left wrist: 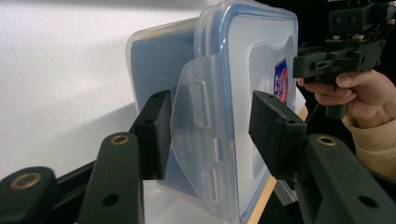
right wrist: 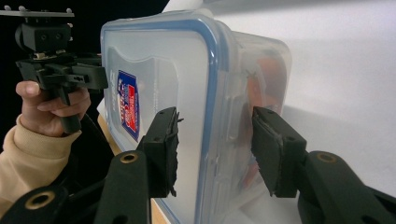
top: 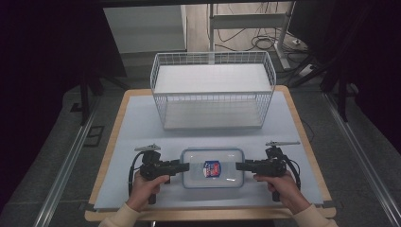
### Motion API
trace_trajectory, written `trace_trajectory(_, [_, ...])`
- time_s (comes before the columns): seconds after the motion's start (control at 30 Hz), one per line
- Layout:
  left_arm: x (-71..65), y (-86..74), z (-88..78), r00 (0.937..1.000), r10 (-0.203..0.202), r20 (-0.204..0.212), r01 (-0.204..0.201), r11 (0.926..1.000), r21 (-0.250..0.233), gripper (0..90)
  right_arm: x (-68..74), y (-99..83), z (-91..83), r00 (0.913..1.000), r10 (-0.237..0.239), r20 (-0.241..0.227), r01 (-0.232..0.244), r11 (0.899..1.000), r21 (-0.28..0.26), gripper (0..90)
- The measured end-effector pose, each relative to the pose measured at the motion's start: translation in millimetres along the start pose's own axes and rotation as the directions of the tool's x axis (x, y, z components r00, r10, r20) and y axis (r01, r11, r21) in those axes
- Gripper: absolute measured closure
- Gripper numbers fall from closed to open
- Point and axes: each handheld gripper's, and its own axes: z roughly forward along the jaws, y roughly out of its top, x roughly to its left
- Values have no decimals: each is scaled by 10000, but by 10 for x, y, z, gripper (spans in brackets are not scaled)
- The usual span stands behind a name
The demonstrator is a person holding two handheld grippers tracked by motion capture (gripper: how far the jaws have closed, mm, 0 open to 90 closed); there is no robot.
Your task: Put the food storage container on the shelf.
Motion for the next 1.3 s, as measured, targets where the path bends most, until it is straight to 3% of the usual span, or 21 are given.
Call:
trace_trajectory(0.2, [-3, 9, 2, 10000, -85, 19, 85, 10000, -44, 505, 8, 7, -8, 9999, -108, 6, 108, 9999, -76, 530])
trace_trajectory(0.8, [-67, 132, -40, 9998, 171, 41, -170, 9995, -251, 511, 52, 93, -73, 9986, -529, -49, 527, 9977, -432, 530])
trace_trajectory(1.3, [-175, 403, -38, 9981, 615, 67, -611, 9969, -491, 514, 82, 282, -214, 9968, -802, 15, 800, 9937, -779, 530])
